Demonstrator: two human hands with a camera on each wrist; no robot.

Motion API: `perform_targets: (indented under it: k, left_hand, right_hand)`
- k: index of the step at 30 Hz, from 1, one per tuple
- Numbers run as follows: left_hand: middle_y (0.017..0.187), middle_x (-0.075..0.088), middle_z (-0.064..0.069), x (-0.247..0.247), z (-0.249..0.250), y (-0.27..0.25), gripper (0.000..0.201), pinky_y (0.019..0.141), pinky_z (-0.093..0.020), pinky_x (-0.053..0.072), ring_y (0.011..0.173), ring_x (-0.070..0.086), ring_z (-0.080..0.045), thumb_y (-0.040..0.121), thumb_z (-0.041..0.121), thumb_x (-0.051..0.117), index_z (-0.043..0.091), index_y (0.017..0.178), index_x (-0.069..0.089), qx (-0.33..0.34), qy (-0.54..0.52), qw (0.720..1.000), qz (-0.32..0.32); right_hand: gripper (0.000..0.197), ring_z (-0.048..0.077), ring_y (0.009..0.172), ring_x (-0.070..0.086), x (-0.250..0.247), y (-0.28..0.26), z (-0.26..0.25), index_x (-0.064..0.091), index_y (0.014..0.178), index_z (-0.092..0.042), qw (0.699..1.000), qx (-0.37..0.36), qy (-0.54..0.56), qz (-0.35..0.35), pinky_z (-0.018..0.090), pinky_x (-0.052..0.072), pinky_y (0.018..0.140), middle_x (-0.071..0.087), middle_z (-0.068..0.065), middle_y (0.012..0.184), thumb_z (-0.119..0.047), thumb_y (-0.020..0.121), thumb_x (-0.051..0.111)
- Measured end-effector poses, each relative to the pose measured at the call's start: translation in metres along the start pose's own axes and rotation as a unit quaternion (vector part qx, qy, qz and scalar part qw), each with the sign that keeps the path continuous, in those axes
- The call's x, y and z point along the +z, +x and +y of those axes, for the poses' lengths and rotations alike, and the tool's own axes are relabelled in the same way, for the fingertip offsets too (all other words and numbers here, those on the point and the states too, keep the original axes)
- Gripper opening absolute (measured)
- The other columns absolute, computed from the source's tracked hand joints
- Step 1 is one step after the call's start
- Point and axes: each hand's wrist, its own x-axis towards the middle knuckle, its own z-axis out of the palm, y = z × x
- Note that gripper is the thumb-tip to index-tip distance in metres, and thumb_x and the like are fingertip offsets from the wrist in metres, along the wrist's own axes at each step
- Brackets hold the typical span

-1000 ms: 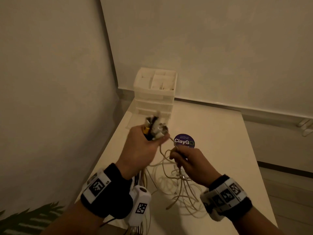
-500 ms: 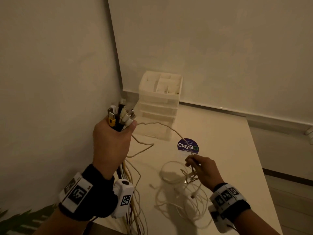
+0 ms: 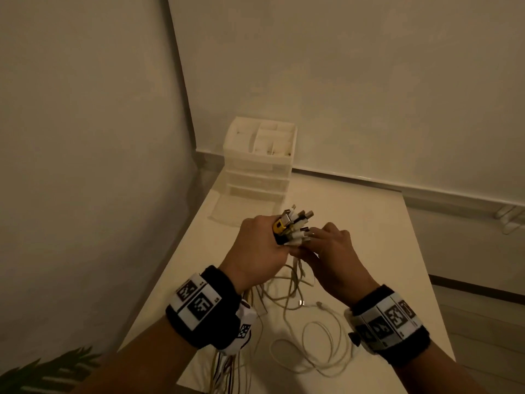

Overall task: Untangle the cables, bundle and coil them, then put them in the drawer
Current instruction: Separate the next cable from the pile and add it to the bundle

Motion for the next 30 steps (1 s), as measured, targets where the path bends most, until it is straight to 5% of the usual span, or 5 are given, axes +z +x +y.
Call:
perform_targets:
  k: [6, 13, 23, 26, 30]
  left_hand:
    - [0.061, 0.062, 0.008, 0.006, -0.007, 0.004, 0.019, 0.052, -0.015, 0.038, 0.062, 0.057, -0.007, 0.081, 0.013, 0.070, 0.024, 0.067, 0.063, -0.011, 0.032, 0.999, -0.030]
    - [0.068, 0.058, 0.028, -0.010, -0.007, 0.000, 0.035, 0.062, 0.002, 0.036, 0.069, 0.055, 0.021, 0.082, 0.005, 0.071, 0.037, 0.073, 0.061, -0.039, -0.029, 0.996, 0.080]
    - [0.043, 0.056, 0.023, -0.054, -0.002, -0.003, 0.017, 0.045, -0.004, 0.036, 0.041, 0.050, 0.010, 0.086, 0.011, 0.068, 0.023, 0.074, 0.065, -0.103, -0.137, 0.966, 0.193]
    - [0.042, 0.054, 0.024, -0.051, 0.002, -0.004, 0.012, 0.044, -0.003, 0.034, 0.039, 0.048, 0.009, 0.087, 0.010, 0.067, 0.019, 0.080, 0.065, -0.108, -0.149, 0.971, 0.154]
    - [0.042, 0.054, 0.023, -0.042, 0.003, -0.001, 0.004, 0.044, -0.007, 0.033, 0.038, 0.047, 0.008, 0.086, 0.016, 0.069, 0.019, 0.084, 0.068, -0.112, -0.137, 0.975, 0.135]
  right_hand:
    - [0.038, 0.009, 0.080, 0.037, -0.004, -0.009, -0.004, 0.072, 0.092, -0.032, 0.998, 0.052, 0.041, 0.016, 0.032, 0.032, 0.069, 0.061, -0.016, 0.090, -0.054, 0.086, 0.041]
    - [0.012, 0.006, 0.078, 0.054, 0.041, -0.035, 0.030, 0.075, 0.096, -0.024, 0.980, 0.118, 0.133, 0.091, 0.018, 0.041, 0.070, 0.065, -0.016, 0.087, -0.020, 0.086, 0.070]
    - [0.019, 0.026, 0.081, 0.062, 0.078, -0.085, 0.102, 0.069, 0.095, -0.011, 0.890, 0.431, 0.033, -0.148, 0.034, 0.052, 0.074, 0.072, 0.010, 0.094, -0.021, 0.093, 0.053]
    - [0.027, 0.019, 0.082, 0.056, 0.058, -0.073, 0.087, 0.063, 0.118, -0.015, 0.914, 0.392, 0.075, -0.071, 0.033, 0.050, 0.081, 0.068, 0.005, 0.106, -0.021, 0.092, 0.059]
    - [0.045, 0.003, 0.105, 0.057, 0.001, -0.034, 0.012, 0.054, 0.132, -0.026, 0.957, 0.167, 0.232, 0.054, 0.020, 0.046, 0.089, 0.059, -0.014, 0.119, -0.023, 0.089, 0.066]
